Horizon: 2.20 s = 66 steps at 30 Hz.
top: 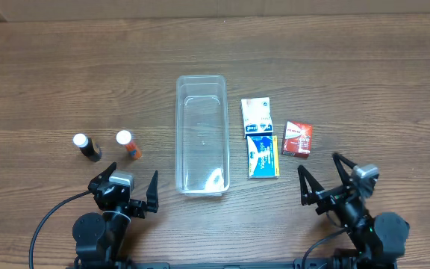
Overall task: Pack container
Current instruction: 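Move the right gripper toward the white Hansaplast box, then grasp the white Hansaplast box with the right gripper, then carry the white box into the clear container and release it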
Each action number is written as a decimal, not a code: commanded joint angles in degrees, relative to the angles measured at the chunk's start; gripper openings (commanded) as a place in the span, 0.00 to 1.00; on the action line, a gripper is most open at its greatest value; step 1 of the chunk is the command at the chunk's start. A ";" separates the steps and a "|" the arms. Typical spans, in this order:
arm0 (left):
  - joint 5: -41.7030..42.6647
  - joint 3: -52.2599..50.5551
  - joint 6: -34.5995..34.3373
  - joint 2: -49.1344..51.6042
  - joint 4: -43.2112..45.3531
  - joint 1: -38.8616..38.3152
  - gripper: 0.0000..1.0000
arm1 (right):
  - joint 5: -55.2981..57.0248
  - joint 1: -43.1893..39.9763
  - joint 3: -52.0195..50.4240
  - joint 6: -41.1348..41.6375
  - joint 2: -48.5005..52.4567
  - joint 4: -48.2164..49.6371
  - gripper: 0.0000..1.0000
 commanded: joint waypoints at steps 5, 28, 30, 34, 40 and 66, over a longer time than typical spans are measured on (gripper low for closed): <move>0.24 -0.55 -0.74 -0.74 0.33 -0.37 1.00 | 2.67 0.44 27.69 -0.24 18.99 -10.43 1.00; 0.24 -0.55 -0.74 -0.74 0.33 -0.37 1.00 | 28.70 23.47 89.64 3.69 123.01 -47.56 1.00; 0.24 -0.55 -0.74 -0.74 0.33 -0.37 1.00 | 26.03 23.50 89.57 3.69 124.56 -47.32 0.96; 0.24 -0.55 -0.74 -0.74 0.33 -0.37 1.00 | 25.94 24.57 89.57 3.74 126.95 -47.19 0.95; 0.24 -0.55 -0.74 -0.74 0.33 -0.37 1.00 | 30.95 24.48 96.70 3.74 125.70 -53.77 0.69; 0.24 -0.55 -0.74 -0.74 0.33 -0.37 1.00 | 29.00 43.19 111.08 13.62 126.49 -45.35 0.90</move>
